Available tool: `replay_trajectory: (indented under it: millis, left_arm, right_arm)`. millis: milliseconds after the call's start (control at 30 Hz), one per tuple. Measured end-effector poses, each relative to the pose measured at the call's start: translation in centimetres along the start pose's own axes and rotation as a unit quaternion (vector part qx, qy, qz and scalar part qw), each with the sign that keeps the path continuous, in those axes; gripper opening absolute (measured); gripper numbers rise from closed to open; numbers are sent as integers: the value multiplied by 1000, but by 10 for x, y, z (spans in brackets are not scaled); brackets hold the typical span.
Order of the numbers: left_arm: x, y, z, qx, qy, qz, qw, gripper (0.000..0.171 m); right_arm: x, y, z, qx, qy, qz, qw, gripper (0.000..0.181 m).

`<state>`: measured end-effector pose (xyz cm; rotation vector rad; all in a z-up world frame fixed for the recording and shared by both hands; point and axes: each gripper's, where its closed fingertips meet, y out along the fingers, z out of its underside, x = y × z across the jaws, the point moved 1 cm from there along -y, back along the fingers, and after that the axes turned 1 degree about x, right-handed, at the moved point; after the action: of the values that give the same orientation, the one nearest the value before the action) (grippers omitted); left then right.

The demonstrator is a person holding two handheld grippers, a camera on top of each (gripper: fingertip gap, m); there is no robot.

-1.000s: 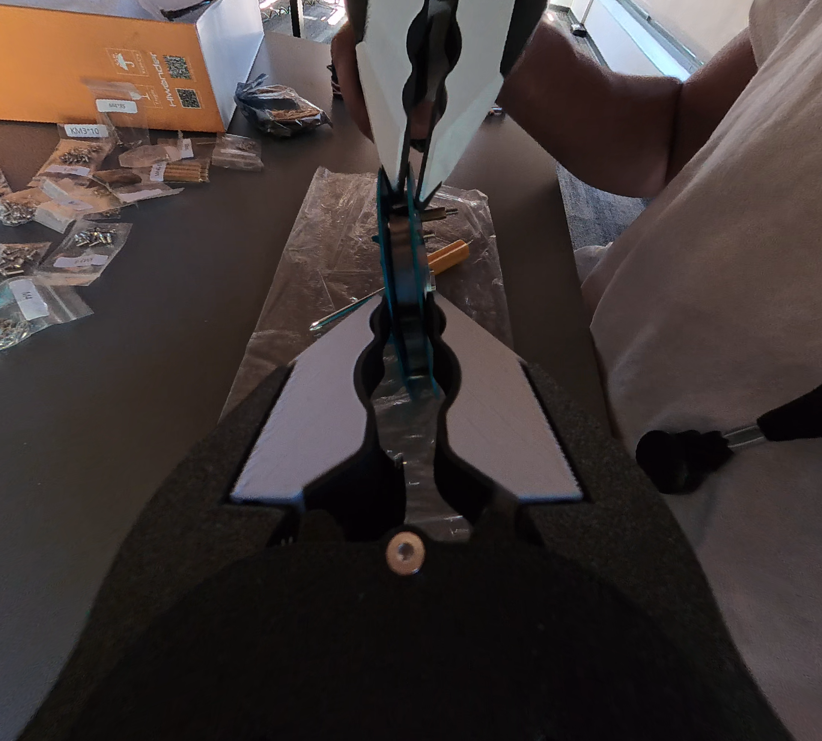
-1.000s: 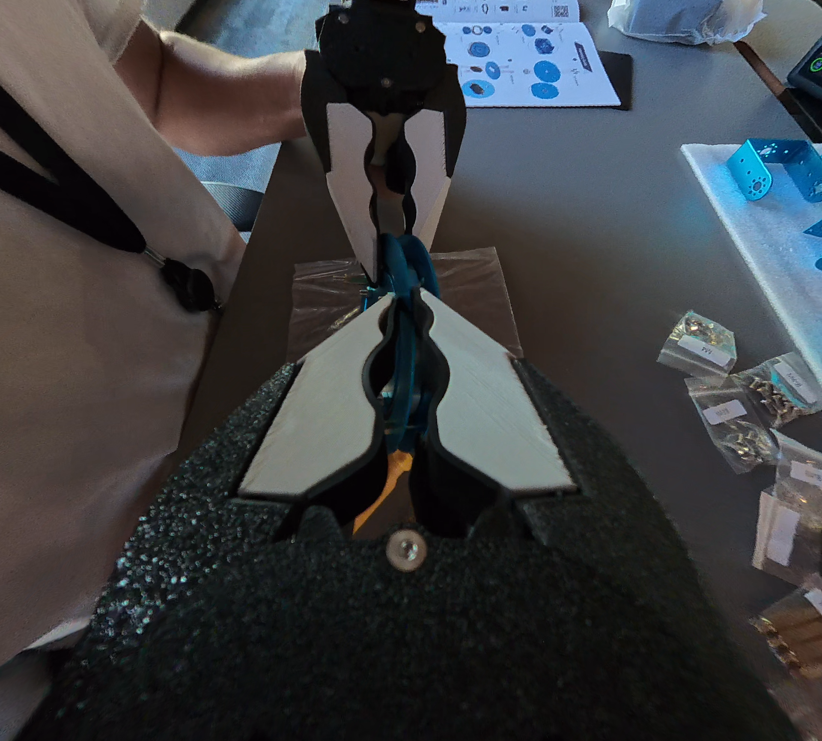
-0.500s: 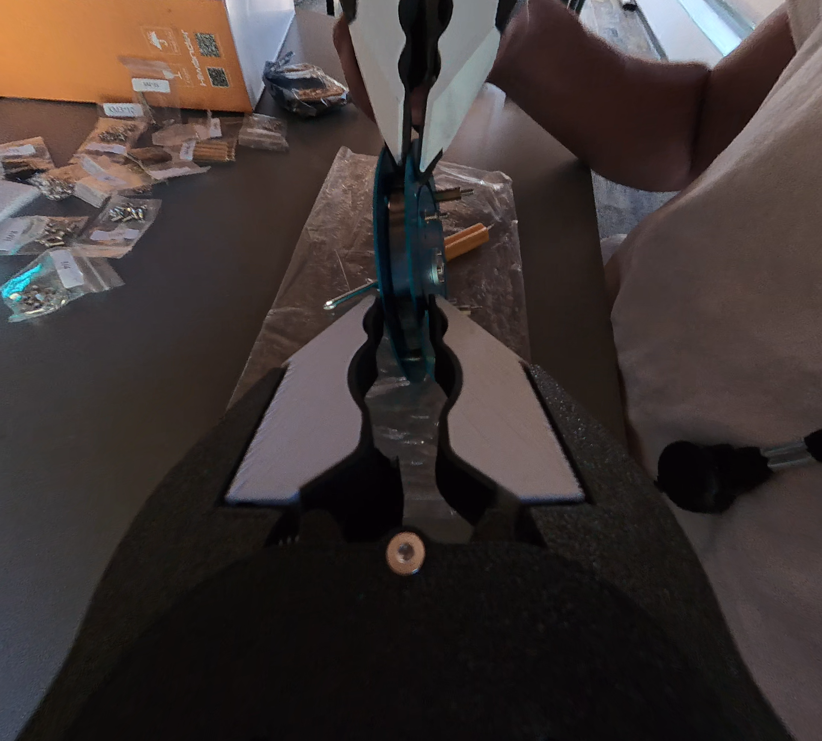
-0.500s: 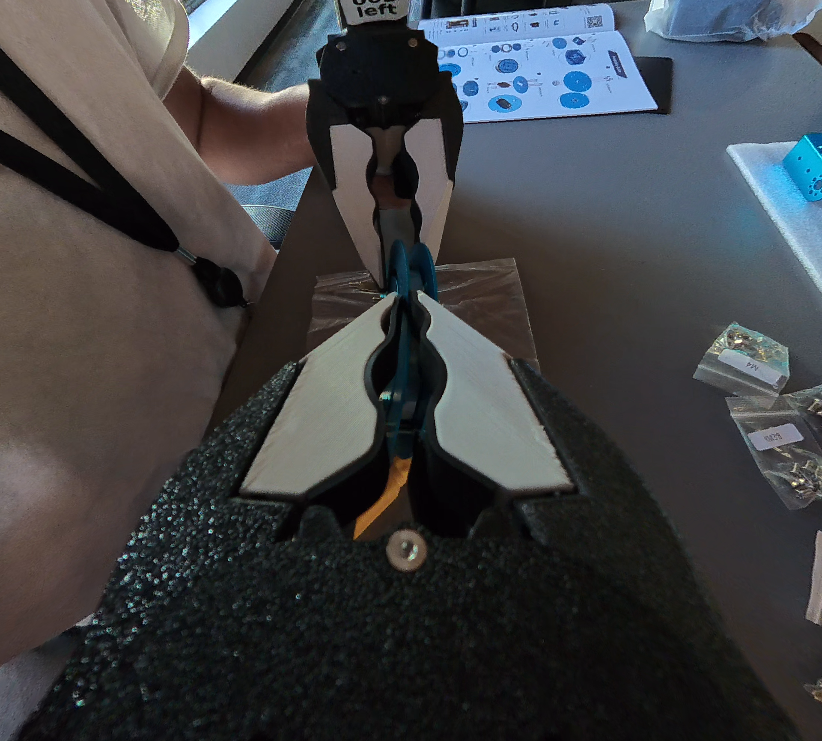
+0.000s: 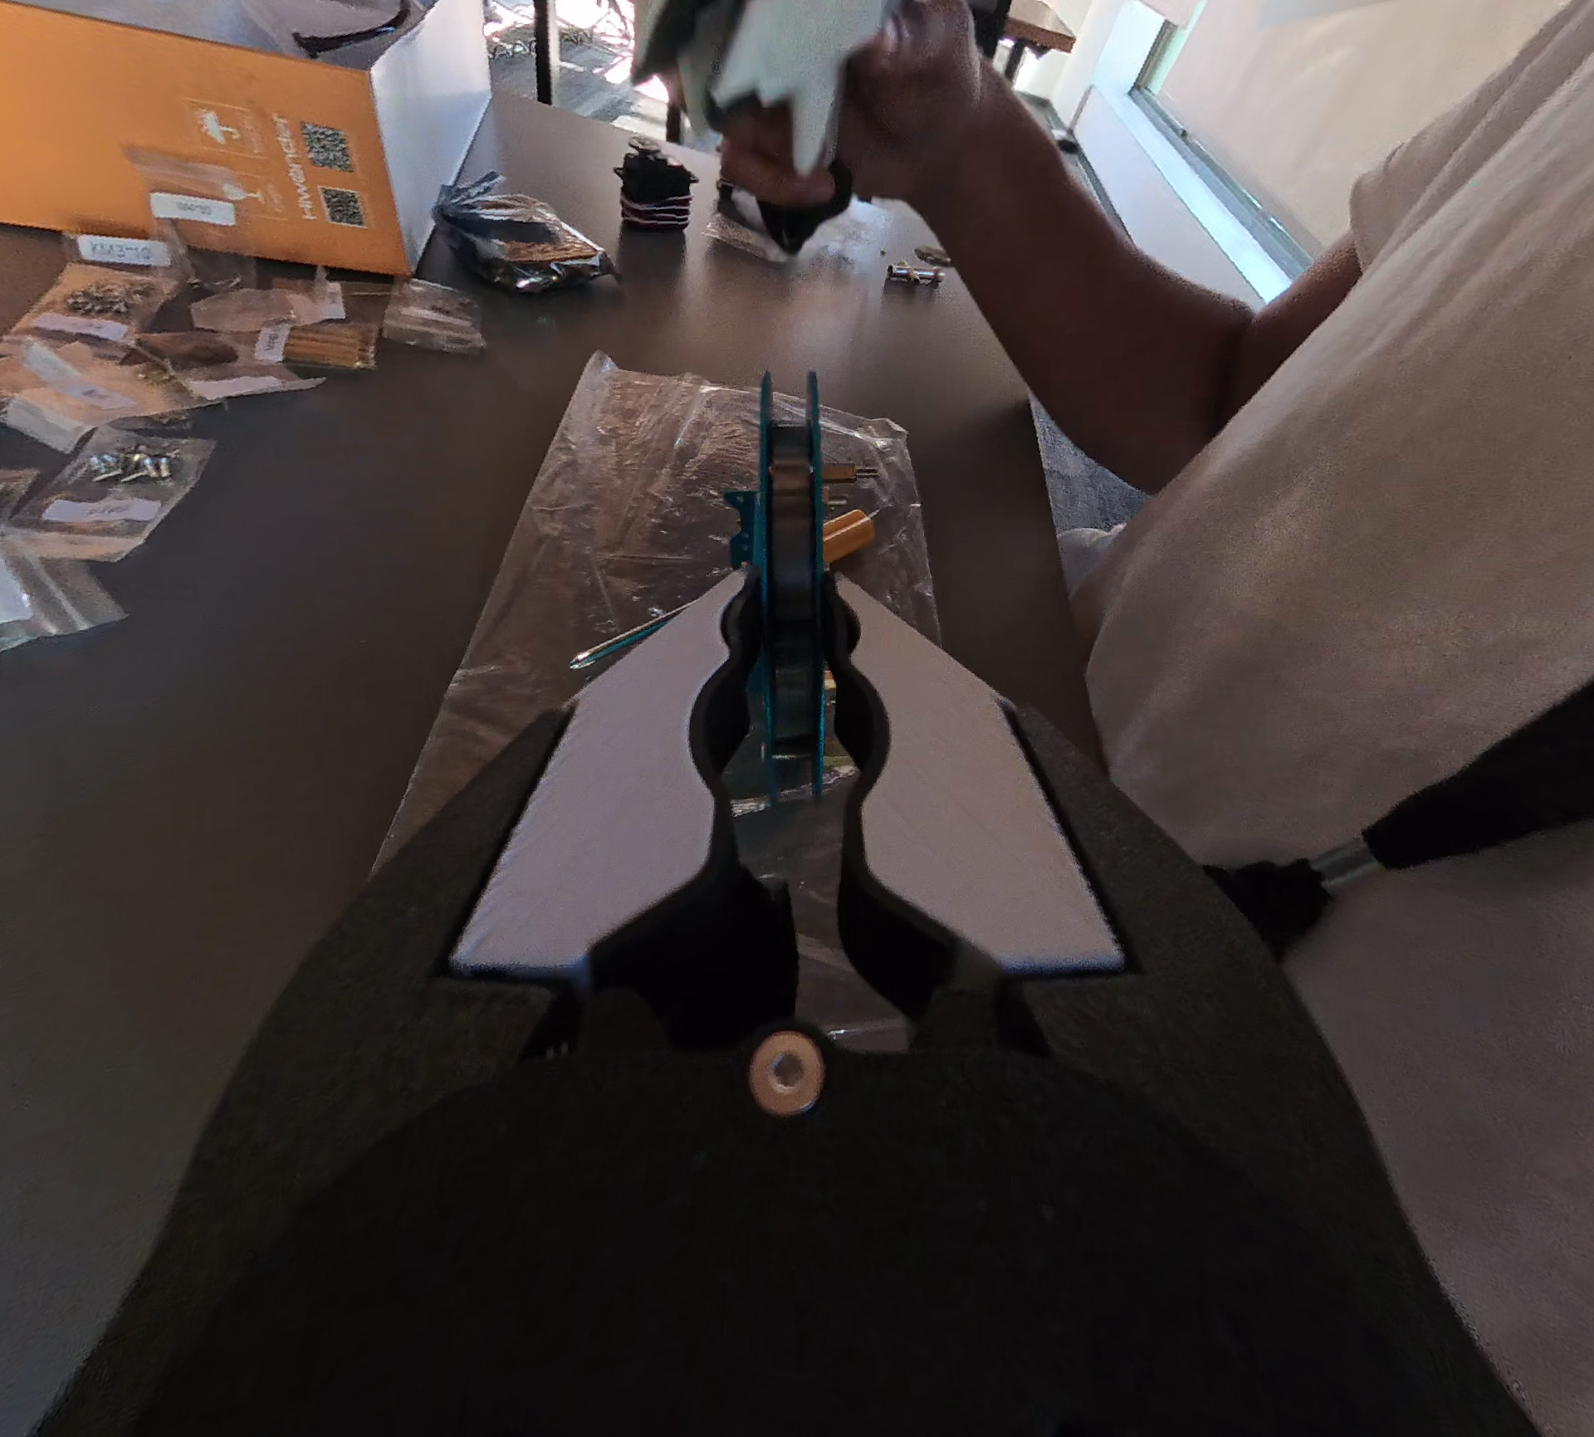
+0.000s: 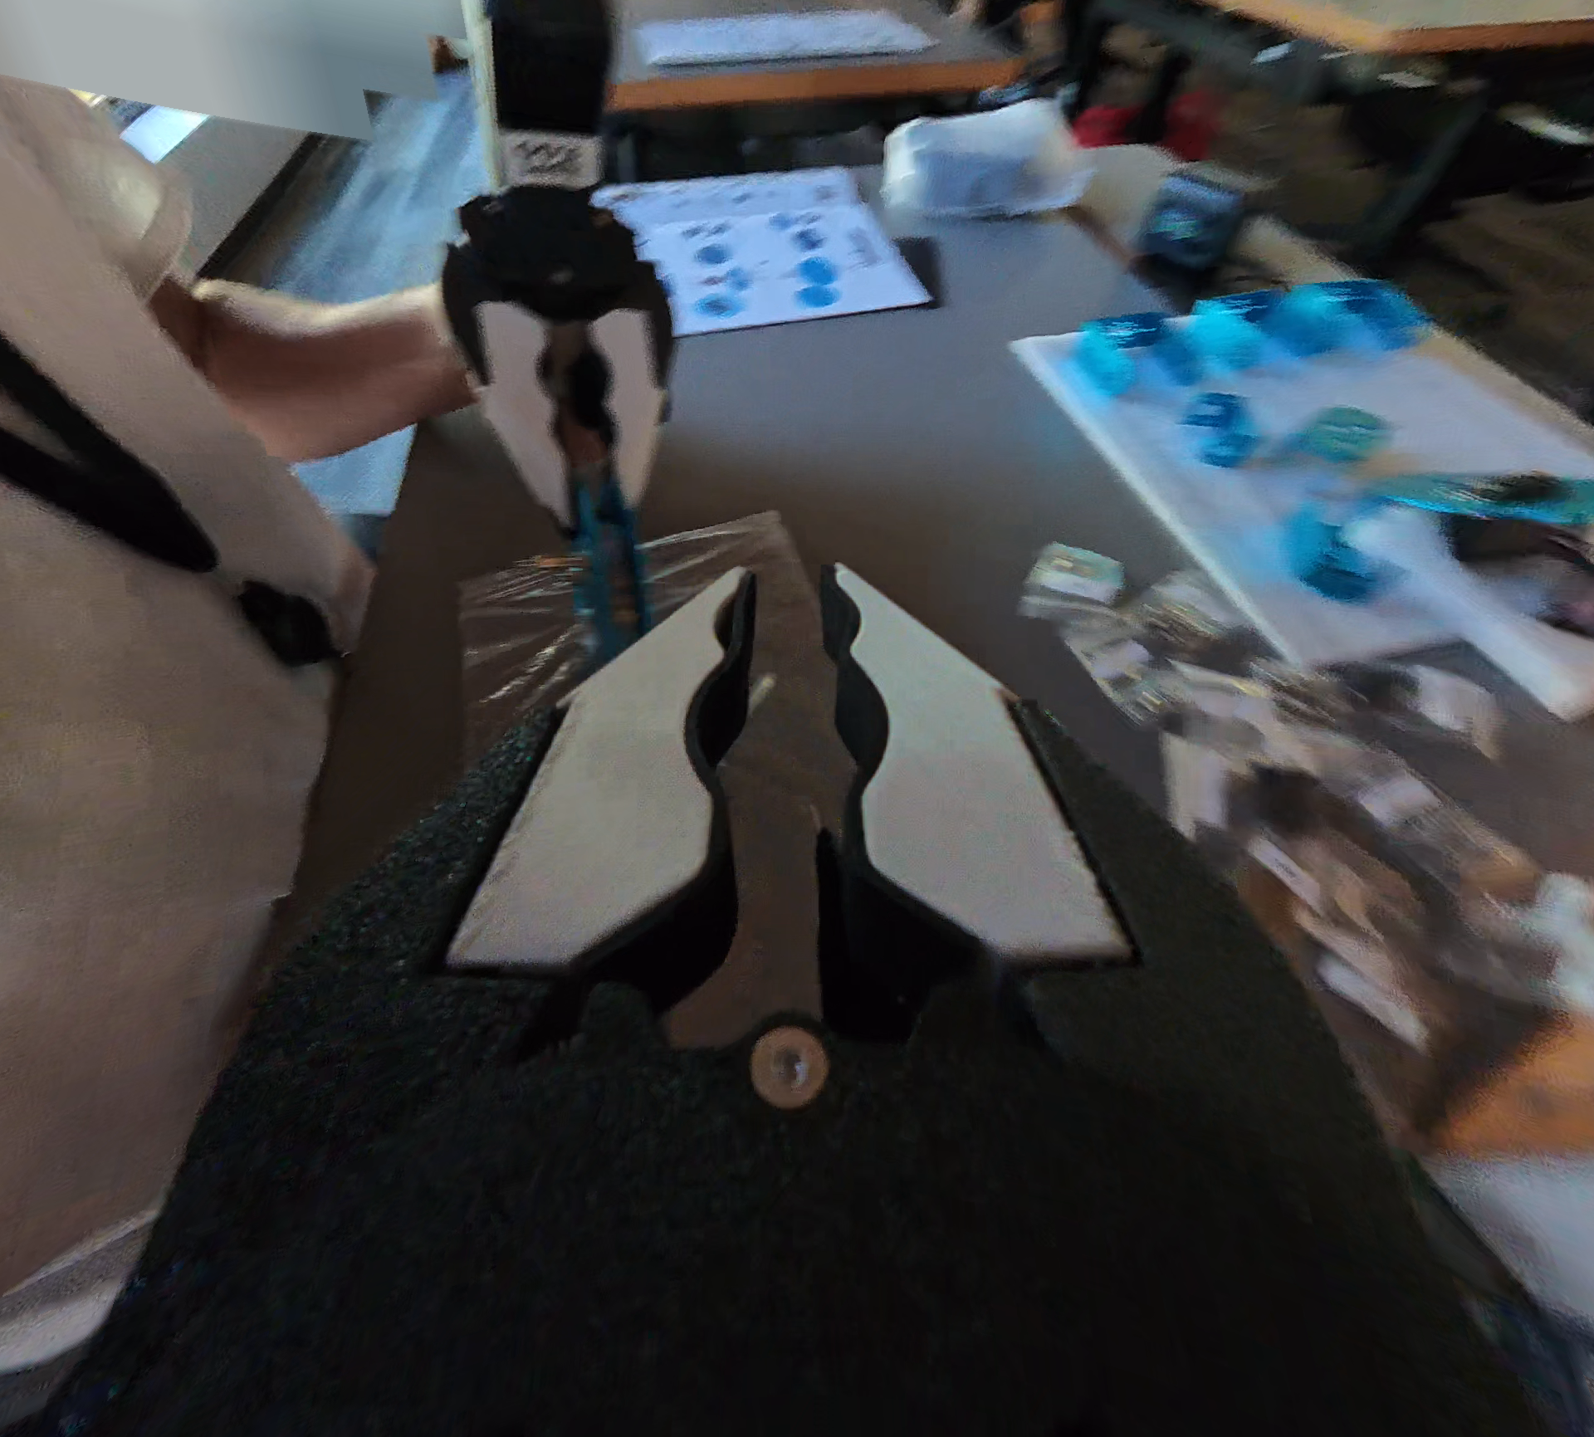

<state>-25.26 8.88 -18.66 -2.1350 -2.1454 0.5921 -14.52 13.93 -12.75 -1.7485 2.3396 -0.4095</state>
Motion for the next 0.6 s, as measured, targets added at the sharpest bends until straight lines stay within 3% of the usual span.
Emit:
replay_trajectory:
  millis: [67,133,267,467,600]
  left_arm:
    - [-2,-1,0,8,13,3,1000,12]
    - [-3,-2,0,18,36,2,999,12]
    - [-16,-5,4,31,93,25,995,12]
    - [-21,-5,5,31,116,36,992,12]
    - [-22,-5,5,35,120,32,992,13]
  right_arm:
    - [-19,-30,16,6,32,42,999,14]
    - [-25,-43,50,59,67,72,993,21]
    - [15,-25,88,107,96,35,989,26]
    - [28,22,101,124,91,-3,988,24]
    - [34,25,88,130,149,-102,975,22]
